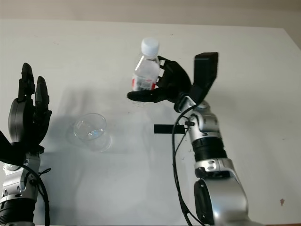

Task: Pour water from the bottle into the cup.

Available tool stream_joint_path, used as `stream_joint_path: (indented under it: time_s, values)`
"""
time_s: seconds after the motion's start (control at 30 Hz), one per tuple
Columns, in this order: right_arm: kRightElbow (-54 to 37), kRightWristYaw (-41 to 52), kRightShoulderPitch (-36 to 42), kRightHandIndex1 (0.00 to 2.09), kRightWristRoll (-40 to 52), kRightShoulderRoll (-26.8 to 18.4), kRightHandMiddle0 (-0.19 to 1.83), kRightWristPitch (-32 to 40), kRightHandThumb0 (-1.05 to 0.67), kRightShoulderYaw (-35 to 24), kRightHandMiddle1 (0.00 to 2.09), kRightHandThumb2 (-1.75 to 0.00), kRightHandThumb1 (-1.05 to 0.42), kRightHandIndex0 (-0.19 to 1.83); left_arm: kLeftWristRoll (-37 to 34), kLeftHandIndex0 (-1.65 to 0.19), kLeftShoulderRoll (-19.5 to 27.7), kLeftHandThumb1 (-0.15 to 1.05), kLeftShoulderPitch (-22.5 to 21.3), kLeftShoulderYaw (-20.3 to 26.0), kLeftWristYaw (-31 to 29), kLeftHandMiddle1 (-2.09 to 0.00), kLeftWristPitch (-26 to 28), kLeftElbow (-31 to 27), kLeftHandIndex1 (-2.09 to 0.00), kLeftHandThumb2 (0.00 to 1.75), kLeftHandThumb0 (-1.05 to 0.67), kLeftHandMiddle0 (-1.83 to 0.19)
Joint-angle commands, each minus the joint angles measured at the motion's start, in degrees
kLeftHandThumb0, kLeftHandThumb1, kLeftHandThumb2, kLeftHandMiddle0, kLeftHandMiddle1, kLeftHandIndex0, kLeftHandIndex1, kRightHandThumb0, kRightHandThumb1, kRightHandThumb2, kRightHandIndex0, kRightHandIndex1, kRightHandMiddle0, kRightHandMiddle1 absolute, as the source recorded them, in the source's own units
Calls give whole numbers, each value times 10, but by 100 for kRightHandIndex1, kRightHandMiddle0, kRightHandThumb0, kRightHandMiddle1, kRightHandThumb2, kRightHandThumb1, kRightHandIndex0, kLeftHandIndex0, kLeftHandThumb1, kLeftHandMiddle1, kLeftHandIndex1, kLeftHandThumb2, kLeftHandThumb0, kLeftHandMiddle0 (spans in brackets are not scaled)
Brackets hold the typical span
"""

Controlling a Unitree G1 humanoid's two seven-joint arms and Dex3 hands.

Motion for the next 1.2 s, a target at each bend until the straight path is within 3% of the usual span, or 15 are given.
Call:
stream_joint_path:
  time_s: [0.0, 0.07, 0.1, 0.13, 0.2, 0.33, 0.53, 1.17]
  values:
    - [-49, -10, 26, 209, 8, -13, 131, 28, -11, -10, 209, -47, -105, 182, -1, 19, 3, 105, 4, 1, -4, -2, -2, -1, 0, 50, -73, 19]
    - [-86, -22, 46, 209, -1, -22, 78, 45, -12, -8, 209, -44, -105, 173, -2, 19, 2, 105, 6, 1, -5, -2, -3, -2, 0, 50, -73, 19]
    - [-106, -27, 60, 209, -11, -29, 37, 44, -12, -4, 209, -40, -105, 154, -2, 19, 1, 105, 7, 2, -5, -1, -4, 0, 0, 50, -73, 19]
    - [-120, -31, 70, 209, -18, -33, 19, 43, -12, -2, 209, -38, -105, 133, -2, 19, 1, 105, 8, 2, -5, -1, -5, 1, 0, 50, -73, 19]
    - [-142, -27, 91, 209, -30, -42, 5, 27, -12, 3, 209, -35, -105, 104, -1, 19, 0, 105, 10, 2, -6, -1, -7, 1, 0, 51, -73, 19]
    - [-171, -1, 127, 209, -31, -54, 17, 8, -12, 4, 209, -34, -105, 87, -6, 19, -1, 105, 10, 1, -12, 0, -8, 5, 0, 53, -72, 19]
    - [-192, -11, 168, 209, -50, -45, 16, 4, -15, 21, 209, -30, -105, 57, -7, 19, -1, 105, 5, 3, -15, 0, -10, 14, 0, 52, -73, 19]
    - [-166, -39, 207, 209, -32, -6, 23, 13, -17, 9, 209, -29, -105, 57, -15, 19, 4, 105, 9, 10, -19, -1, -8, 8, 0, 50, -74, 19]
